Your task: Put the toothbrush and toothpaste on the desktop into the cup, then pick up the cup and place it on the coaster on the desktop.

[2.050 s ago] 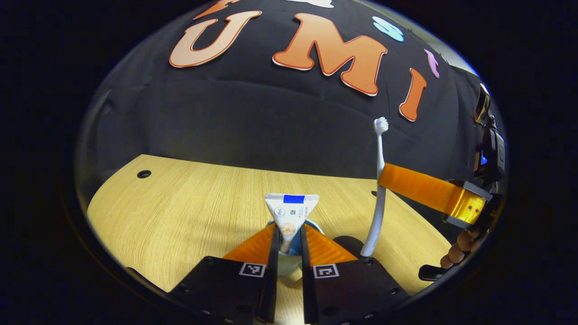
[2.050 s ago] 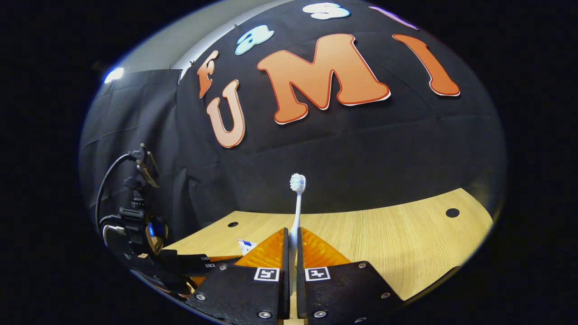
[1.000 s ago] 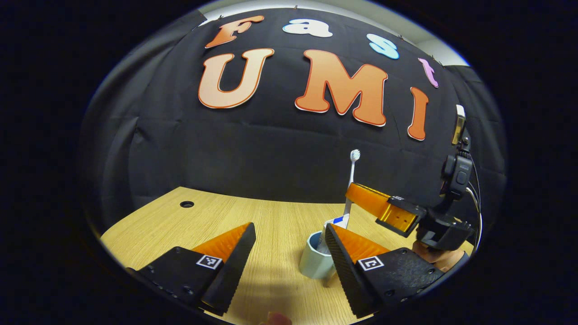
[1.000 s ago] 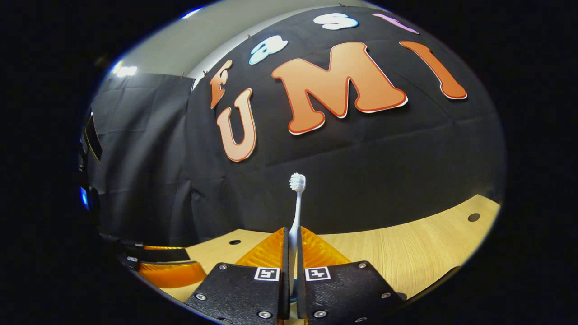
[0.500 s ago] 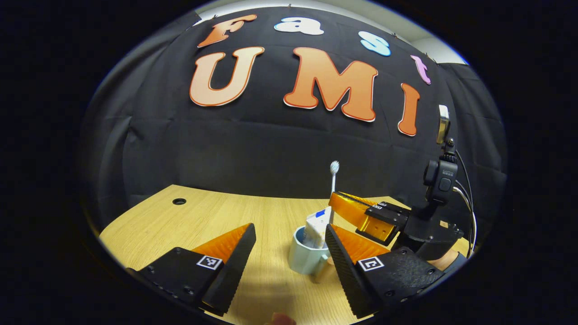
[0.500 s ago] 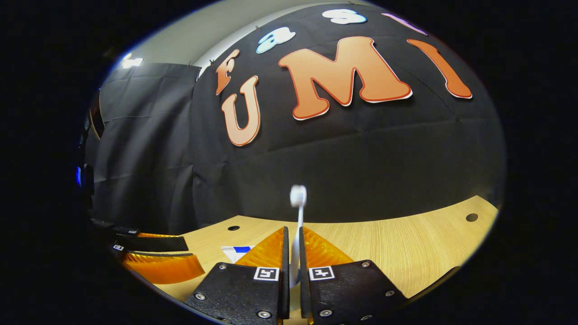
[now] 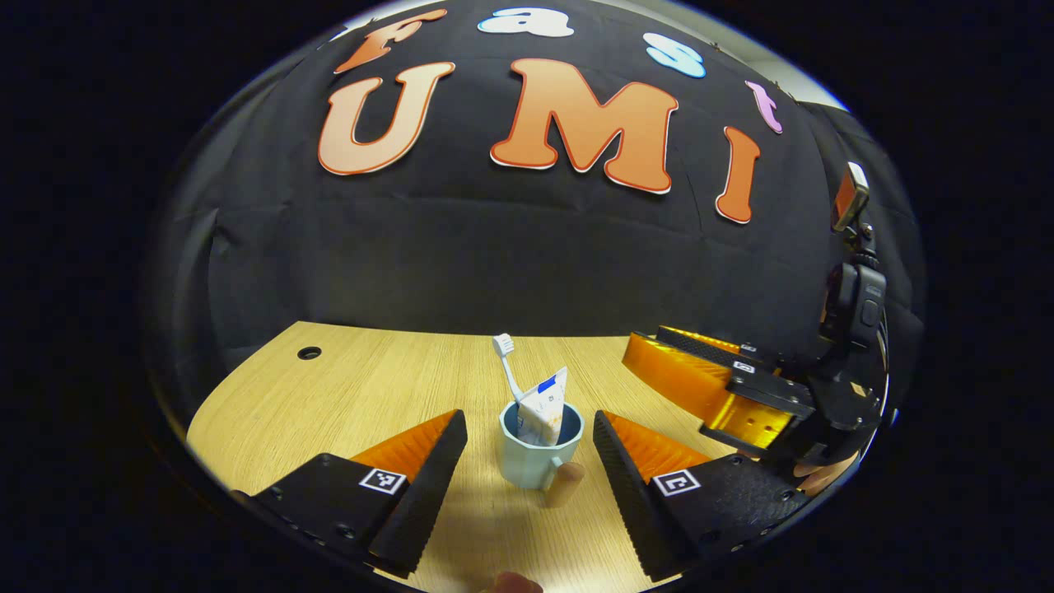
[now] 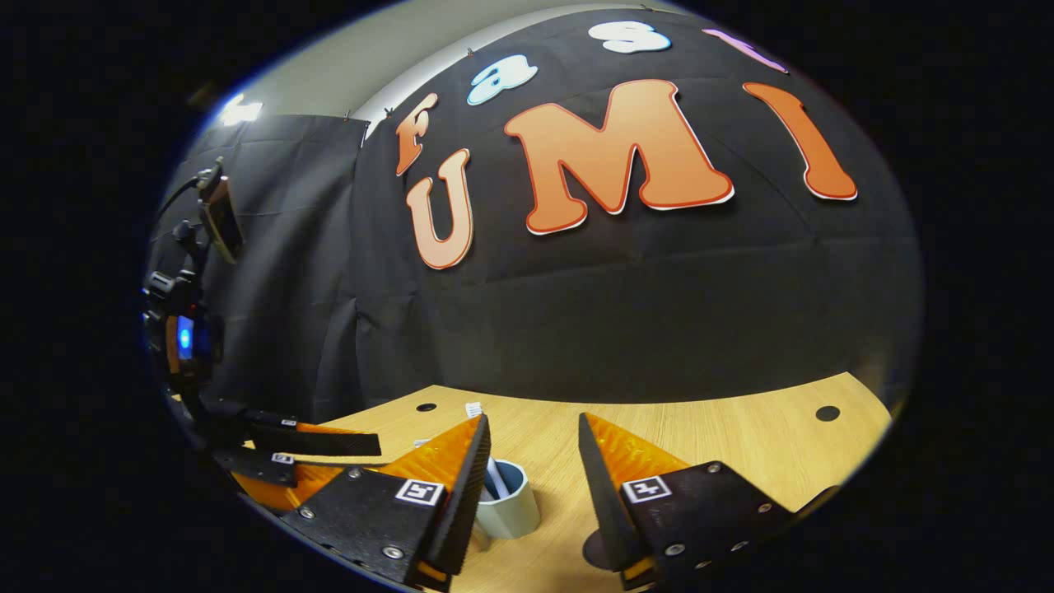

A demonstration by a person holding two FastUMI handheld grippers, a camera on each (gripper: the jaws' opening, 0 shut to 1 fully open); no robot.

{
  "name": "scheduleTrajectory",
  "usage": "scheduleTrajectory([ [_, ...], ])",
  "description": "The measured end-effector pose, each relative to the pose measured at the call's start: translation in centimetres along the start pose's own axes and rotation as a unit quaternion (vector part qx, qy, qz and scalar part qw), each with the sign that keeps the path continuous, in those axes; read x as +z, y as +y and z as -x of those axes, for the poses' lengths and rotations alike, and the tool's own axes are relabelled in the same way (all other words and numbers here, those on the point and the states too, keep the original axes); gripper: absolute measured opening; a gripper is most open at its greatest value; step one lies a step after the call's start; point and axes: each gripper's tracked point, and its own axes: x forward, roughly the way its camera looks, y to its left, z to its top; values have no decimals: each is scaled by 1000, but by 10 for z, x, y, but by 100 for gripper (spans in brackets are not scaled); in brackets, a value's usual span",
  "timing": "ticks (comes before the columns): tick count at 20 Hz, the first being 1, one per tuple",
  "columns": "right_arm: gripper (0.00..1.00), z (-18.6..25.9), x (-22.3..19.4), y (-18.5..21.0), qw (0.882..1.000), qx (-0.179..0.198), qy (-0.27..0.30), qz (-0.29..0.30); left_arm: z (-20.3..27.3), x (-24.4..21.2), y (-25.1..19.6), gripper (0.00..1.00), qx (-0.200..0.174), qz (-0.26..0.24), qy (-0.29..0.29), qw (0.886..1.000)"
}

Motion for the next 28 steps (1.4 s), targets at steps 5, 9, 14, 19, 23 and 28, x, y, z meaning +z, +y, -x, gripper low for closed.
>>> scheduleTrajectory([
  [5,82,38,27,-20,999,-21,-19,39,-10,8,-16,93,-6,-10,66,998],
  [9,88,62,45,-27,998,-30,-27,39,-16,-7,-18,91,14,-23,155,988],
  [14,92,94,44,-34,997,-37,-22,64,-29,-30,-20,93,23,-23,240,970],
  [19,93,119,43,-39,998,-38,-22,55,-39,-50,-21,93,31,-27,304,952],
  [23,94,130,36,-42,997,-38,-19,58,-45,-68,-9,93,70,-22,344,936],
  [28,94,131,23,-46,998,-36,-10,45,-59,-96,-4,82,93,-8,380,921],
])
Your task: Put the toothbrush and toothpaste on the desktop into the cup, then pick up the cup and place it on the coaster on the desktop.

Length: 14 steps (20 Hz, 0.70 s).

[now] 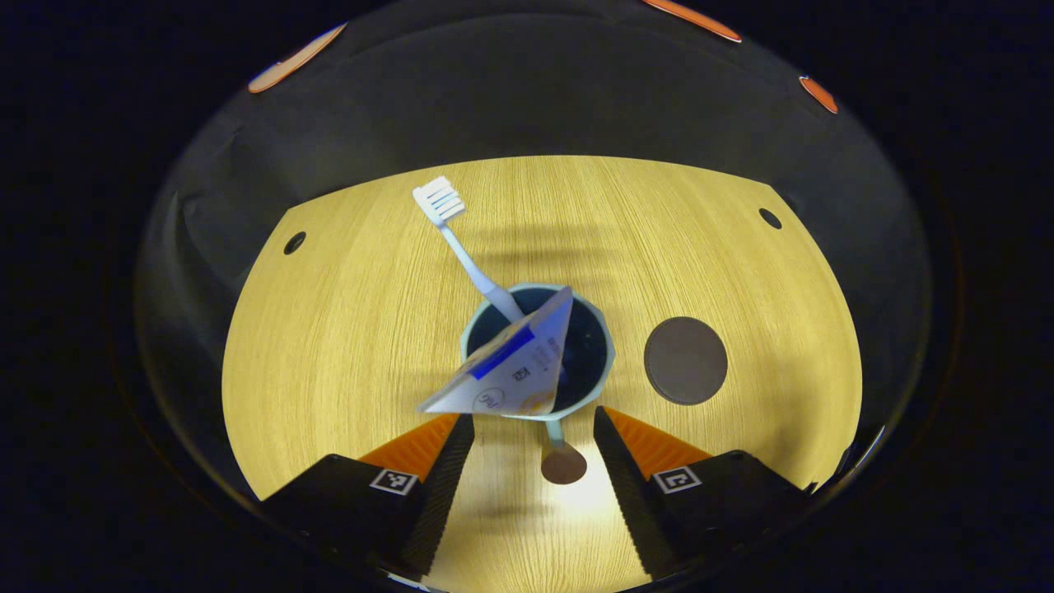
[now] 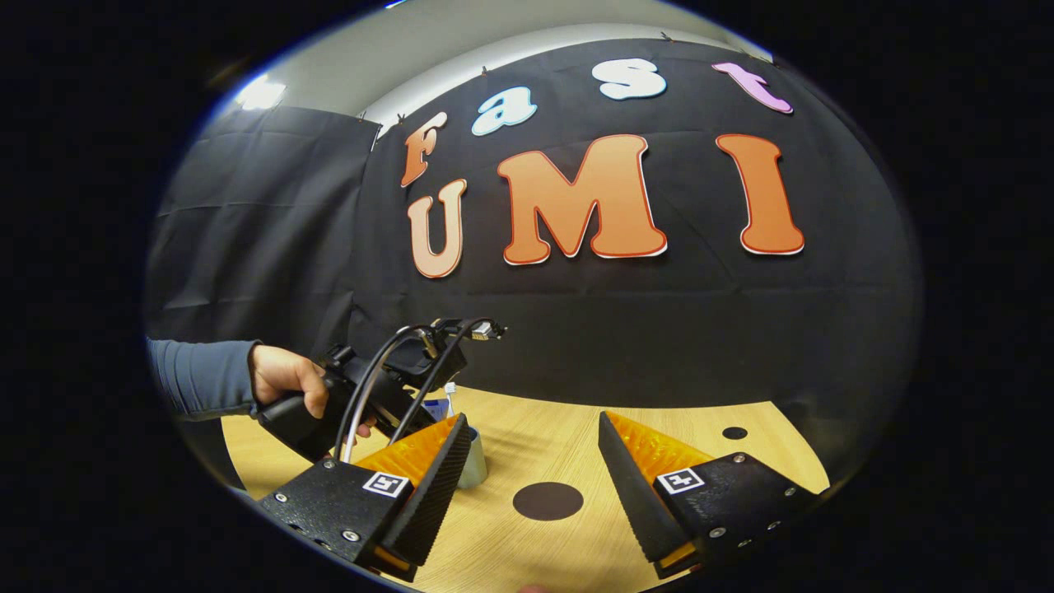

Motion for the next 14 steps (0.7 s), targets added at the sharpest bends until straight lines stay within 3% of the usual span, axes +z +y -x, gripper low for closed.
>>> scheduleTrajectory([
  [2,94,-5,-6,-1,1000,1,9,-2,-7,-4,-2,65,-2,3,13,1000],
  [5,94,-6,-11,-3,1000,-4,17,-3,-18,7,-2,25,-4,6,5,1000],
  [9,94,-5,-15,-8,1000,-10,18,-18,-25,19,1,20,-17,12,-9,1000],
  [10,94,-4,-16,-8,1000,-10,18,-18,-24,20,4,27,-21,10,-15,1000],
  [11,94,-3,-17,-11,1000,-16,17,-16,-22,25,4,20,-22,12,-17,1000],
  [14,94,2,-18,-15,1000,-22,15,-17,-16,29,3,20,-21,11,-27,999],
])
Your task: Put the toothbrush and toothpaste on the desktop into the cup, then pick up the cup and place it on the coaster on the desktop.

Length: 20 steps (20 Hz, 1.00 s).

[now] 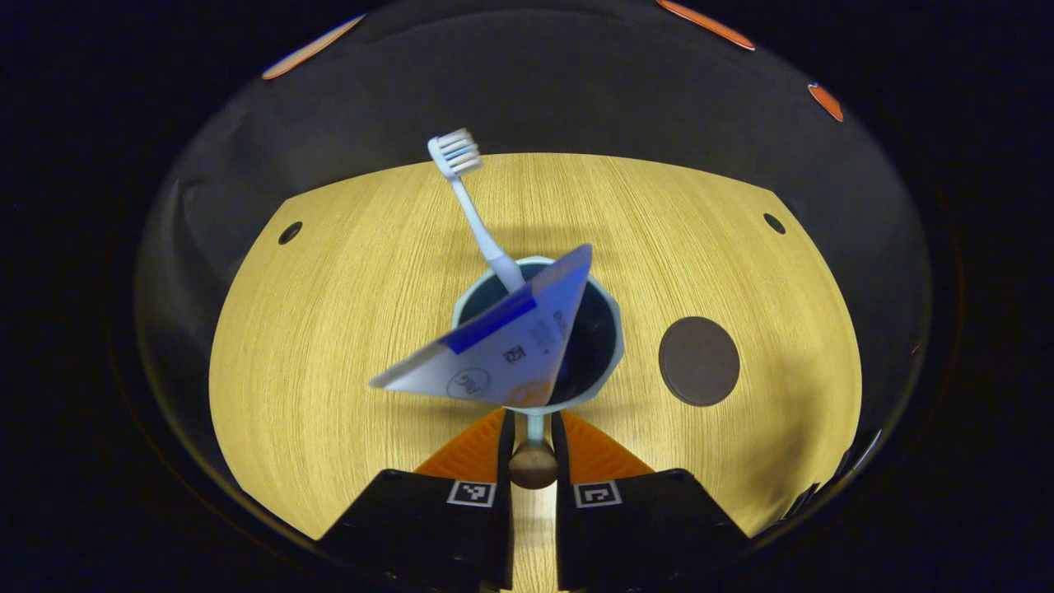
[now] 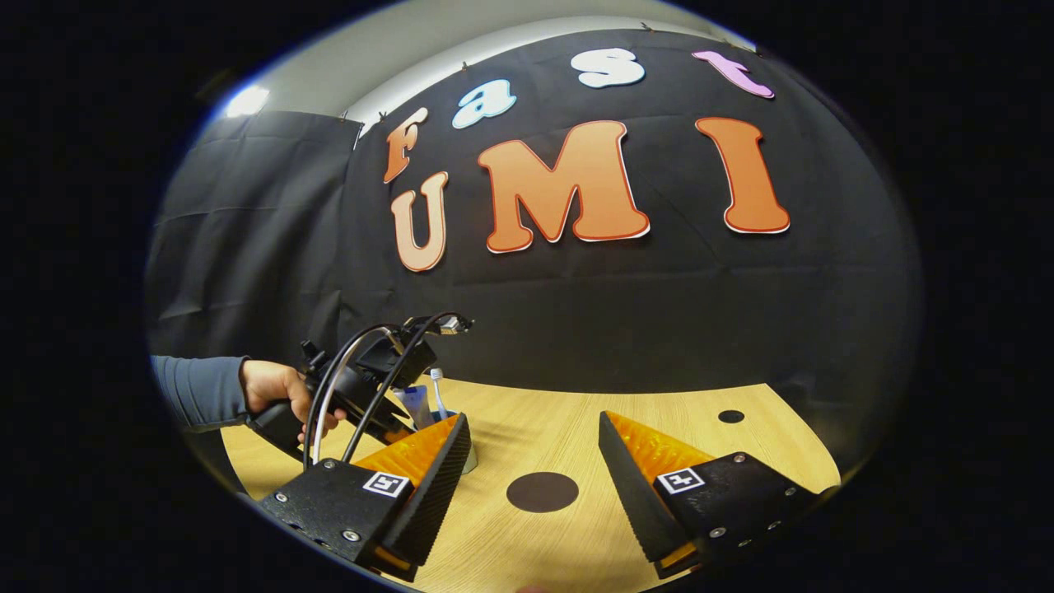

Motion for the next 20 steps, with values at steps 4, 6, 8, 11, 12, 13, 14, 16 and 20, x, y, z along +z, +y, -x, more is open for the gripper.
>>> scheduleTrajectory([
  [4,94,6,0,-5,1000,-13,0,11,9,5,-5,20,-13,-6,-20,1000],
  [6,94,11,0,-7,1000,-18,-2,18,11,9,-4,20,-24,-13,-30,999],
  [8,94,14,1,-9,999,-23,-5,22,11,11,-7,20,-38,-24,-37,998],
  [11,94,19,-4,-13,999,-30,-1,20,9,9,-8,20,-55,-44,-38,997],
  [12,94,21,-6,-14,999,-30,2,20,8,10,-8,20,-59,-47,-39,996],
  [13,94,23,-6,-15,999,-33,3,21,9,10,-7,20,-63,-54,-40,996],
  [14,94,24,-7,-18,999,-34,3,23,8,10,-7,20,-66,-56,-39,995],
  [16,94,27,-8,-21,999,-39,4,27,9,10,-6,20,-73,-64,-38,995],
  [20,94,34,-9,-28,999,-46,4,29,9,8,-3,20,-83,-81,-34,993],
])
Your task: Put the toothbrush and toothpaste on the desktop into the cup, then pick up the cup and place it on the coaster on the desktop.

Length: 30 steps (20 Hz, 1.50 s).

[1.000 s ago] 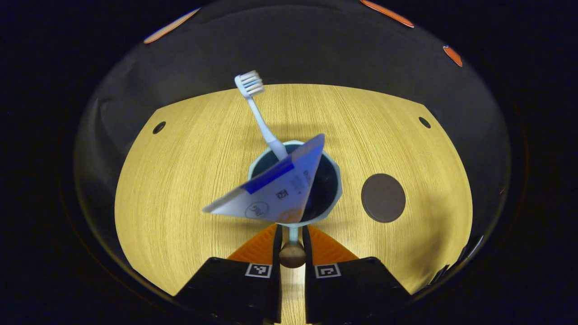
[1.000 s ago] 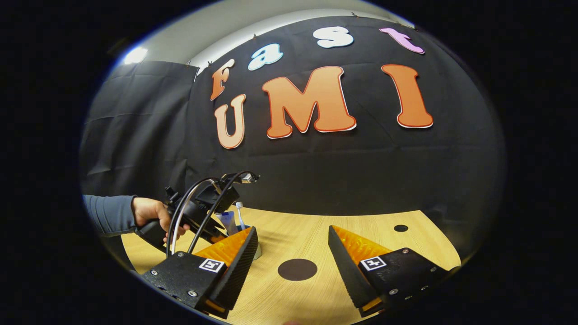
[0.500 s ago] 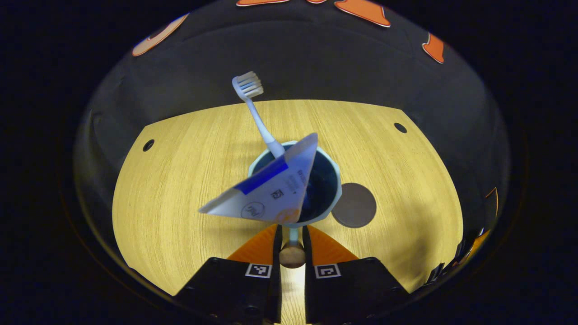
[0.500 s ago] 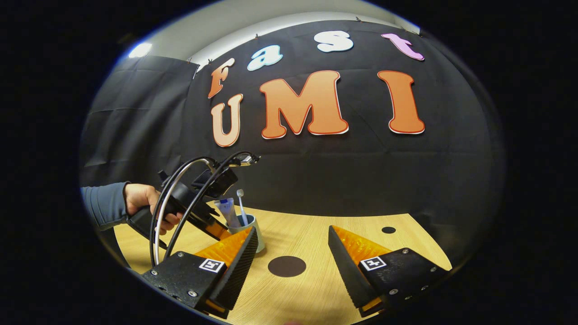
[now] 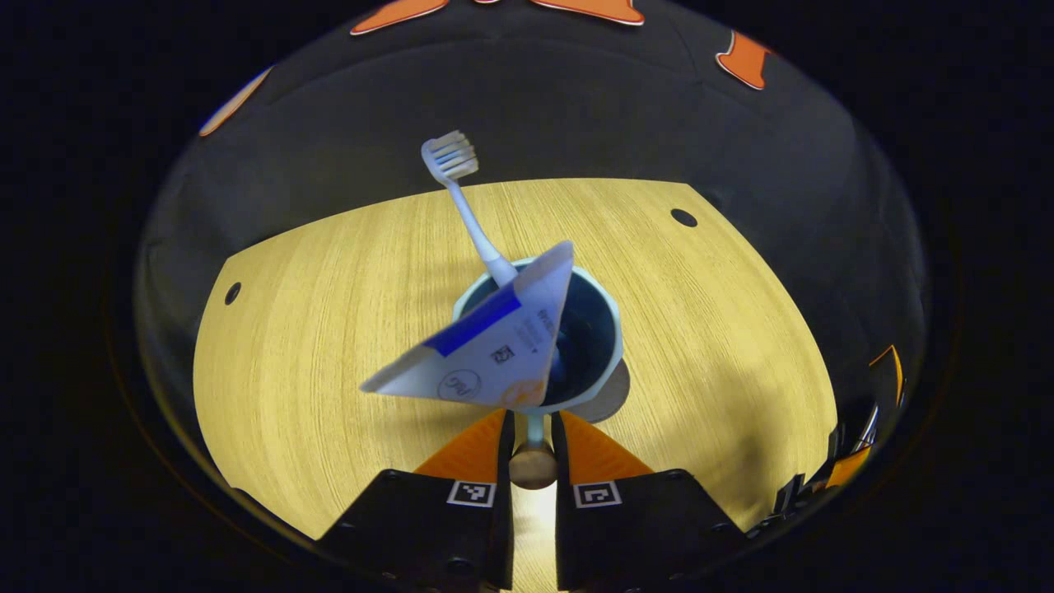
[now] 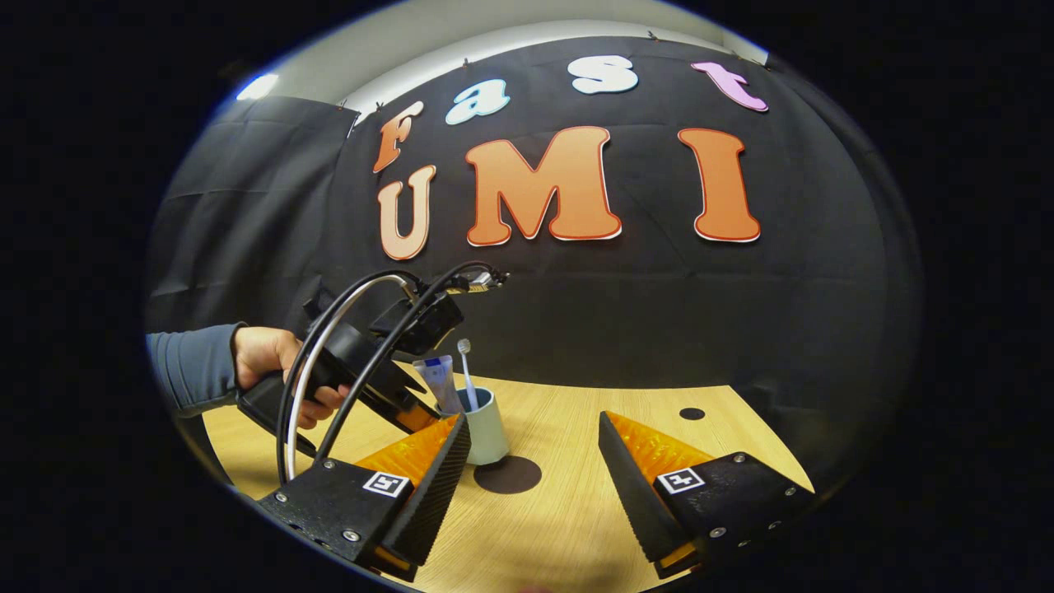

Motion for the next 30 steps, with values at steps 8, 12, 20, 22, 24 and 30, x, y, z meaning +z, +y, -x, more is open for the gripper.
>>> scheduleTrajectory([
  [8,94,11,-13,-15,1000,-11,16,-10,9,3,10,20,-14,-31,31,999],
  [12,94,13,-9,-18,1000,-18,11,-19,9,1,4,24,-26,-31,24,999],
  [20,94,13,7,-9,999,-38,-22,-11,66,43,19,92,-14,-95,-141,985],
  [22,94,14,16,-5,998,-45,-39,-4,76,45,26,98,0,-93,-194,977],
  [24,94,17,26,-2,997,-55,-59,6,98,55,37,98,30,-92,-253,963],
  [30,94,27,35,15,993,-61,-98,23,136,46,58,98,79,-65,-407,908],
])
